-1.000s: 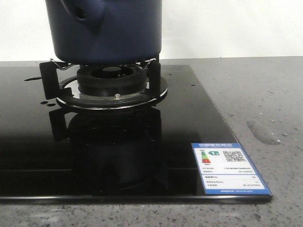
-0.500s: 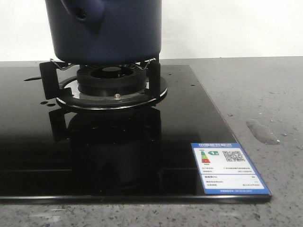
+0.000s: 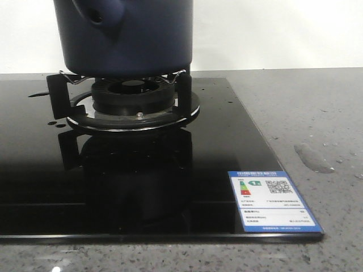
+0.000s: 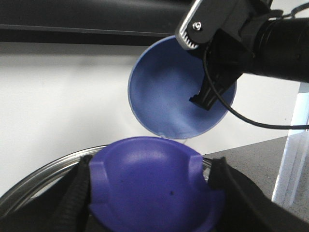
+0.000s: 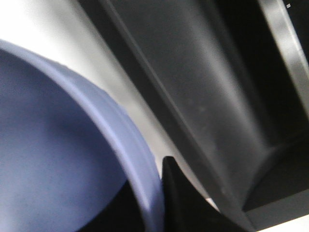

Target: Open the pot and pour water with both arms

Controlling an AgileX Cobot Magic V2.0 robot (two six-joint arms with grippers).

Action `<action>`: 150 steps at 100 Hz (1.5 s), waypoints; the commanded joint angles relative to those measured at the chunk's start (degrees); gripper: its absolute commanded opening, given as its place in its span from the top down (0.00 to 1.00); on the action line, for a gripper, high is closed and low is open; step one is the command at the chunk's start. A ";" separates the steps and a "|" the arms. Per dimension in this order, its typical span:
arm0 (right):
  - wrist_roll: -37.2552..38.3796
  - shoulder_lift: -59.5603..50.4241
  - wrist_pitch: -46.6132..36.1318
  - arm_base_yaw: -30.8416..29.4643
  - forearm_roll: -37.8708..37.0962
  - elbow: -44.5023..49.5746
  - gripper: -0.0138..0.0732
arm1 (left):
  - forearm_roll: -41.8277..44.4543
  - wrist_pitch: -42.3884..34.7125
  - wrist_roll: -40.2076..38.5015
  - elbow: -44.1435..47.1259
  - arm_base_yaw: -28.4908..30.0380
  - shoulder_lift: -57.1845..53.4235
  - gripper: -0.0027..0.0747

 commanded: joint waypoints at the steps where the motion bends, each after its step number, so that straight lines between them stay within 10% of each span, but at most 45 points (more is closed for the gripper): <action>1: 1.19 -3.74 -1.98 0.38 -6.55 -2.05 0.91 | -1.84 0.18 0.06 -2.25 -0.55 -0.52 0.65; 36: 1.79 -3.74 0.07 0.97 -4.47 -2.05 0.91 | -1.84 0.14 0.06 -2.25 -0.55 -0.52 0.65; 86: 6.19 -3.85 15.52 -4.30 31.79 -5.67 0.91 | -1.84 0.53 0.06 -2.25 -0.69 -0.52 0.65; 120: 2.91 -5.58 24.07 -20.14 65.55 -20.86 0.91 | -2.57 1.16 3.23 -2.34 -3.77 0.62 0.65; 150: -1.07 -17.81 24.07 -32.22 78.53 -1.73 0.91 | -2.61 1.68 4.91 -9.64 -7.39 7.15 0.65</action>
